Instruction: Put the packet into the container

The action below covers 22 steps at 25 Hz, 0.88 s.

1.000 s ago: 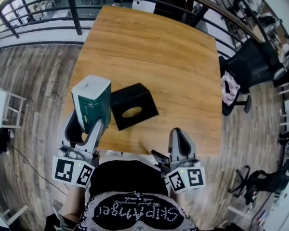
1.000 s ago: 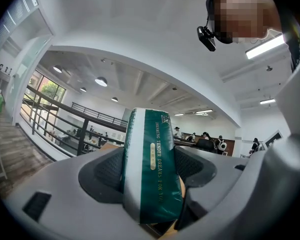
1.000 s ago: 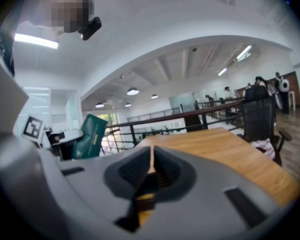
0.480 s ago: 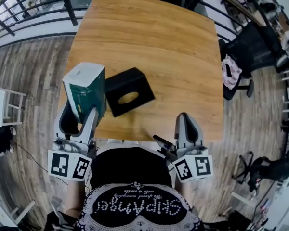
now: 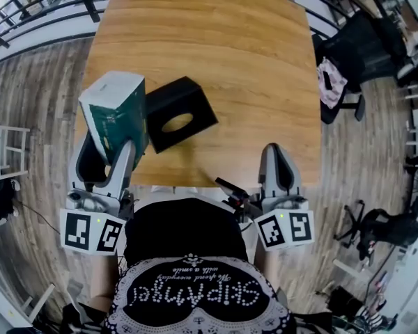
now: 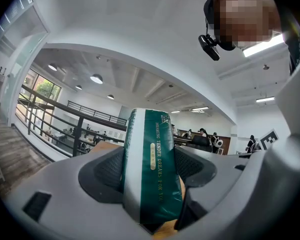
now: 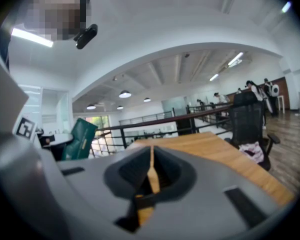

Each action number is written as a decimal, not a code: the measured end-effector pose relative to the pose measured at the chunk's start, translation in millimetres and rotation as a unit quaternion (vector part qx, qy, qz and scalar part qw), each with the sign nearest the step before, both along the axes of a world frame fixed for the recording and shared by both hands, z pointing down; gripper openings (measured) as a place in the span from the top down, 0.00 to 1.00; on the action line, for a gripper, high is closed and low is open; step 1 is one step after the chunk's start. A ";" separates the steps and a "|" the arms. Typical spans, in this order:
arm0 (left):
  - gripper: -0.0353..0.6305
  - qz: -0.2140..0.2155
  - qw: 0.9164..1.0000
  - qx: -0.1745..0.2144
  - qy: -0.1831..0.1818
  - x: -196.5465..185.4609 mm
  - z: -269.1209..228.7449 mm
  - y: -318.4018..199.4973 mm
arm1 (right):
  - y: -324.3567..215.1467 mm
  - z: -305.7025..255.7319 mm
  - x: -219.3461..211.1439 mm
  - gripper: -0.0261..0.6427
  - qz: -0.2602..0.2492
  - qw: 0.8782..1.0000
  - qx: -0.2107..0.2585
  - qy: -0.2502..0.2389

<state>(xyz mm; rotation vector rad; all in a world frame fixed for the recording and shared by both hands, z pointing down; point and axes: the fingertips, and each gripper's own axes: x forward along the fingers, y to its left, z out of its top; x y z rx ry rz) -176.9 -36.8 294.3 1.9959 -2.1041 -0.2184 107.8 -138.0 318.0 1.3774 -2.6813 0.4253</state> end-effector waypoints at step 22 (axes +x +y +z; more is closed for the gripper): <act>0.44 0.017 1.000 -0.005 -0.018 -14.1 7.7 -23.7 | -13.7 9.5 -11.3 0.90 0.011 1.000 -0.003 0.000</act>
